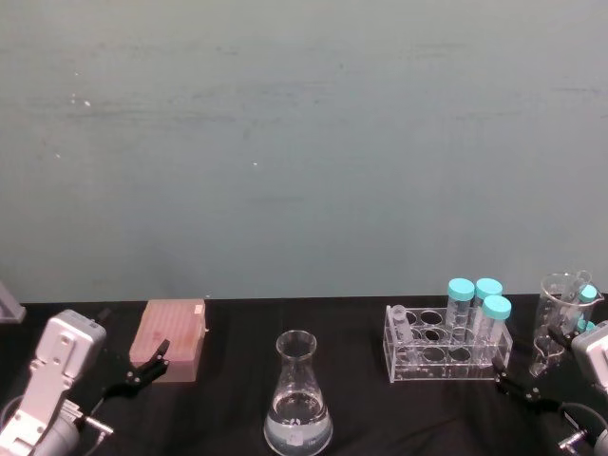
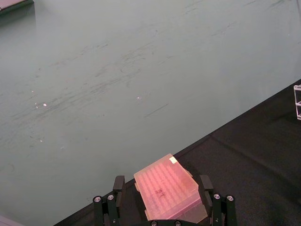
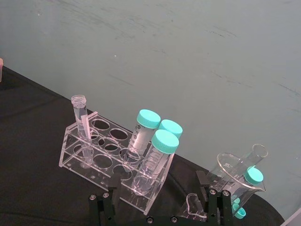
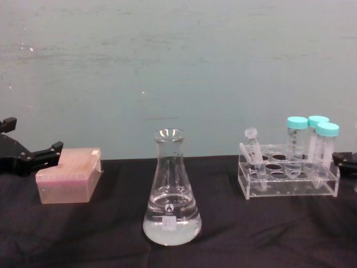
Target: Pour the liquid from the test tube into the beaker using one hand.
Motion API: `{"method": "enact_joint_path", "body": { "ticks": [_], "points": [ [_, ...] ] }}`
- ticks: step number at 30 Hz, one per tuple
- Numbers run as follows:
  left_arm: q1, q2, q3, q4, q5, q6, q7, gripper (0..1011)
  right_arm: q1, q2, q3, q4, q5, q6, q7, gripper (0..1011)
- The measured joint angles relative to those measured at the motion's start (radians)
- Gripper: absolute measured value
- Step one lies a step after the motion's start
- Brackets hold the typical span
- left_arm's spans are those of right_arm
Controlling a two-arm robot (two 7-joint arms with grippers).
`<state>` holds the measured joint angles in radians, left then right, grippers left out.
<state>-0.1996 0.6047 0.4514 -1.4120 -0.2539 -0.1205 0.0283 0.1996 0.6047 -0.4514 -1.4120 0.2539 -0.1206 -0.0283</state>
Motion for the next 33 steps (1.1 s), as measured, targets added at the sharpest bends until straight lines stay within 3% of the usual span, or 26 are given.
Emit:
{"method": "enact_joint_path", "body": {
  "ticks": [33],
  "points": [
    [0.000,0.000,0.000,0.000,0.000,0.000,0.000,1000,0.004,-0.003,0.001,0.004,-0.003,-0.001,0.007,1000]
  ]
}}
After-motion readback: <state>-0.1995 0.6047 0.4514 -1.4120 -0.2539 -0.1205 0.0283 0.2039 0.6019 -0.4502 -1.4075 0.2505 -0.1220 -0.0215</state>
